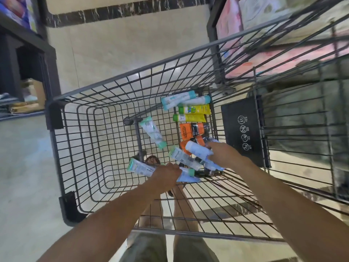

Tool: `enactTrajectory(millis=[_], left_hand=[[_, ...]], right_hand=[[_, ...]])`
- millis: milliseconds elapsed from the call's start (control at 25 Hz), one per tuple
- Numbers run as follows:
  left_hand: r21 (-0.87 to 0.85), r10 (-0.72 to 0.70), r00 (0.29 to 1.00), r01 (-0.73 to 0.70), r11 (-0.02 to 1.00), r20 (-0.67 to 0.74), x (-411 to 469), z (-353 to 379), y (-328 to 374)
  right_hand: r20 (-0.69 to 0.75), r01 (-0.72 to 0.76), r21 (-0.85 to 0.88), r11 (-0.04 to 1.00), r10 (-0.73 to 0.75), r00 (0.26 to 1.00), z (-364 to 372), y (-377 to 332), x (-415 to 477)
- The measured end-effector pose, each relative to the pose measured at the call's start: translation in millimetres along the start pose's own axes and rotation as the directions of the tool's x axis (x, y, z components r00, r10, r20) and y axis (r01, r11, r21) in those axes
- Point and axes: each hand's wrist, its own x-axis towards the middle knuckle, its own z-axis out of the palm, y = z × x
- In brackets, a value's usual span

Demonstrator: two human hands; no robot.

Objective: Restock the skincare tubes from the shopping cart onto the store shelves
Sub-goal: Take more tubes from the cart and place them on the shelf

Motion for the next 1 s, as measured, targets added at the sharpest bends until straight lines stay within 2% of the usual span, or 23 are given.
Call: enactTrajectory(millis=[80,200,400,600,800,1000], left_hand=[[0.057,-0.019,0.998,0.015,0.998,0.06,9,-1,5],[0.02,-0.042,0.997,0.04,0.999,0.071,17,11,1],[-0.266,-0.112,0.993,0.103,0.959,-0.021,9,1,8],[-0.509,-0.222,0.962,0.115,0.853,-0.156,-33,-38,15],[-0.677,-0.309,0.927,0.087,0.731,-0.214,-74,-88,26],[-0.821,-0.357,0.902,0.003,0.57,-0.245,-125,-128,36]], right_hand=[[0.008,-0.025,0.01,1.0,0.024,1.0,-6,11,-8],[0.019,-0.052,0.035,0.998,0.052,0.998,-5,22,-13],[0.003,-0.077,0.095,0.993,0.077,0.997,-7,27,-27],[-0.072,-0.102,0.133,0.986,0.112,0.991,-27,25,-55],[-0.122,-0.023,0.164,0.986,0.044,0.992,-56,15,-98],[-0.345,0.137,0.212,0.968,-0.057,0.937,-85,-9,-153]])
